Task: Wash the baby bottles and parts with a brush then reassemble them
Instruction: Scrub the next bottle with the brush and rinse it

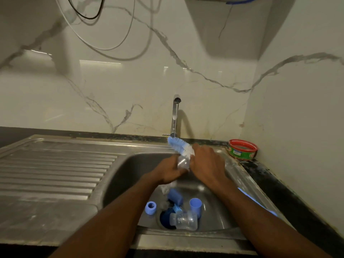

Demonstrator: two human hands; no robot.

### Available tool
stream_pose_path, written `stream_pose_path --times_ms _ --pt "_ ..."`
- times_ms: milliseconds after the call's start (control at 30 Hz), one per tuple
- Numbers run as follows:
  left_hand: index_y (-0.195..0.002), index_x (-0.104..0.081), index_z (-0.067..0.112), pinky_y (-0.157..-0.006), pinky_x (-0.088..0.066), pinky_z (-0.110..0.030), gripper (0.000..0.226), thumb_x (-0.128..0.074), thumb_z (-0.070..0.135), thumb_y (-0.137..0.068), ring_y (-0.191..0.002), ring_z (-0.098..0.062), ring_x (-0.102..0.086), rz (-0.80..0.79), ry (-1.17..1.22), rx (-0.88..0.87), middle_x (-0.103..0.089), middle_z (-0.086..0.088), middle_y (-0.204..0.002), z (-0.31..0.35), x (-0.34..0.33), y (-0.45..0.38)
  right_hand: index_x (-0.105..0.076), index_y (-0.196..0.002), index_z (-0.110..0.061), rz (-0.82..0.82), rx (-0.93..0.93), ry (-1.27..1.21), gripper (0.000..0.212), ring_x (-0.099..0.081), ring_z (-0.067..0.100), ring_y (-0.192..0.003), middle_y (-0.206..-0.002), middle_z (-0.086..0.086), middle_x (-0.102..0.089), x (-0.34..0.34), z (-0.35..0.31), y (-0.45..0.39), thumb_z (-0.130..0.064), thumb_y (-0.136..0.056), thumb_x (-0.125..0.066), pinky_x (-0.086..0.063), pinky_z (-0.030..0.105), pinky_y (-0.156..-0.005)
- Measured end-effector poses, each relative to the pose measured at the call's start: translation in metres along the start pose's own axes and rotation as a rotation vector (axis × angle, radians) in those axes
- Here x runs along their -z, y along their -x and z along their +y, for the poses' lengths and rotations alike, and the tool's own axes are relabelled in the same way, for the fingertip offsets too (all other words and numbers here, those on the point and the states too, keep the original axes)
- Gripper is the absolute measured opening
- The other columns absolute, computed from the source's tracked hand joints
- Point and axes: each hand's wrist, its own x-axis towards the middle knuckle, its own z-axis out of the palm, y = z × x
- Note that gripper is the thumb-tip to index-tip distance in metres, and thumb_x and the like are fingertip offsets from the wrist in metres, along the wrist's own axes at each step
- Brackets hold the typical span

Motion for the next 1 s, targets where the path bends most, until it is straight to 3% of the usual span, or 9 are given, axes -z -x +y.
stream_pose_path --times_ms 100,233,333,433,567,700,833,900,1000 --pt "-0.132 -0.05 0.015 -0.087 -0.04 -0.017 0.053 -0.076 0.033 -0.09 -0.111 -0.012 -0.054 -0.023 -0.075 -0.019 -0.054 0.004 -0.122 0.002 -0.01 -0.003 -0.055 -0.121 -0.022 -0.017 -0.011 0.052 0.029 -0.064 0.026 -0.098 -0.114 0.005 -0.062 -0.004 0.0 -0.009 -0.029 -0.093 -0.06 -0.044 0.034 -0.07" --pt "-0.14 -0.039 0.013 -0.096 -0.05 -0.034 0.087 -0.087 0.044 -0.074 -0.116 -0.02 -0.057 0.213 -0.107 0.189 -0.055 -0.003 -0.13 -0.008 -0.008 -0.008 -0.062 -0.118 -0.025 -0.032 -0.031 0.024 0.027 -0.066 0.023 -0.094 -0.108 0.002 -0.067 0.003 0.007 -0.004 -0.031 -0.092 -0.063 -0.055 0.04 -0.08" --pt "-0.145 -0.026 0.011 -0.087 -0.059 -0.036 0.098 -0.086 0.047 -0.076 -0.11 -0.024 -0.064 0.181 -0.027 0.261 -0.055 -0.008 -0.131 -0.019 -0.003 -0.008 -0.06 -0.104 -0.03 -0.013 0.037 0.009 0.015 -0.064 0.019 -0.081 -0.093 -0.004 -0.067 0.004 0.016 0.009 -0.031 -0.089 -0.063 -0.057 0.04 -0.072" --pt "-0.15 -0.031 0.014 -0.097 -0.053 -0.035 0.086 -0.075 0.049 -0.086 -0.115 -0.023 -0.062 0.066 -0.019 0.144 -0.054 -0.008 -0.139 -0.014 -0.003 -0.003 -0.061 -0.106 -0.029 -0.03 0.019 -0.051 0.015 -0.065 0.019 -0.085 -0.097 -0.004 -0.068 0.001 0.015 0.008 -0.029 -0.091 -0.061 -0.057 0.042 -0.077" --pt "-0.152 -0.032 0.015 -0.098 -0.053 -0.042 0.06 -0.056 0.037 -0.101 -0.116 -0.027 -0.06 -0.097 0.029 0.077 -0.054 -0.013 -0.14 0.004 -0.006 0.0 -0.056 -0.109 -0.03 0.003 0.012 -0.034 0.02 -0.064 0.022 -0.086 -0.102 0.0 -0.067 -0.007 0.007 -0.01 -0.031 -0.09 -0.06 -0.057 0.043 -0.076" --pt "-0.144 -0.041 0.011 -0.104 -0.042 -0.029 0.062 -0.072 0.023 -0.091 -0.12 -0.015 -0.052 -0.052 -0.046 0.024 -0.05 -0.005 -0.137 0.004 -0.008 -0.004 -0.058 -0.115 -0.028 -0.002 0.04 0.044 0.02 -0.064 0.024 -0.087 -0.102 0.0 -0.066 -0.004 0.009 -0.004 -0.033 -0.095 -0.057 -0.053 0.04 -0.07" --pt "-0.147 -0.037 0.011 -0.108 -0.042 -0.033 0.079 -0.081 0.022 -0.083 -0.129 -0.023 -0.05 0.1 -0.18 0.135 -0.044 -0.009 -0.143 -0.012 -0.003 -0.006 -0.06 -0.111 -0.032 -0.061 0.053 0.029 0.021 -0.065 0.02 -0.09 -0.102 -0.003 -0.068 0.002 0.02 0.005 -0.034 -0.09 -0.063 -0.056 0.041 -0.078" --pt "-0.146 -0.038 0.01 -0.107 -0.043 -0.033 0.077 -0.08 0.021 -0.083 -0.127 -0.023 -0.051 0.056 -0.197 0.17 -0.045 -0.009 -0.143 -0.017 -0.001 -0.005 -0.061 -0.114 -0.033 -0.052 0.063 0.015 0.025 -0.065 0.021 -0.094 -0.106 -0.004 -0.069 0.0 0.022 0.007 -0.035 -0.09 -0.062 -0.056 0.041 -0.081" --pt "-0.145 -0.042 0.012 -0.108 -0.046 -0.038 0.073 -0.077 0.027 -0.083 -0.126 -0.021 -0.053 -0.081 -0.061 0.078 -0.051 -0.01 -0.142 -0.011 -0.002 -0.003 -0.059 -0.124 -0.032 -0.049 0.059 -0.049 0.027 -0.064 0.02 -0.102 -0.115 -0.002 -0.067 -0.006 0.014 0.006 -0.038 -0.098 -0.056 -0.054 0.041 -0.088"
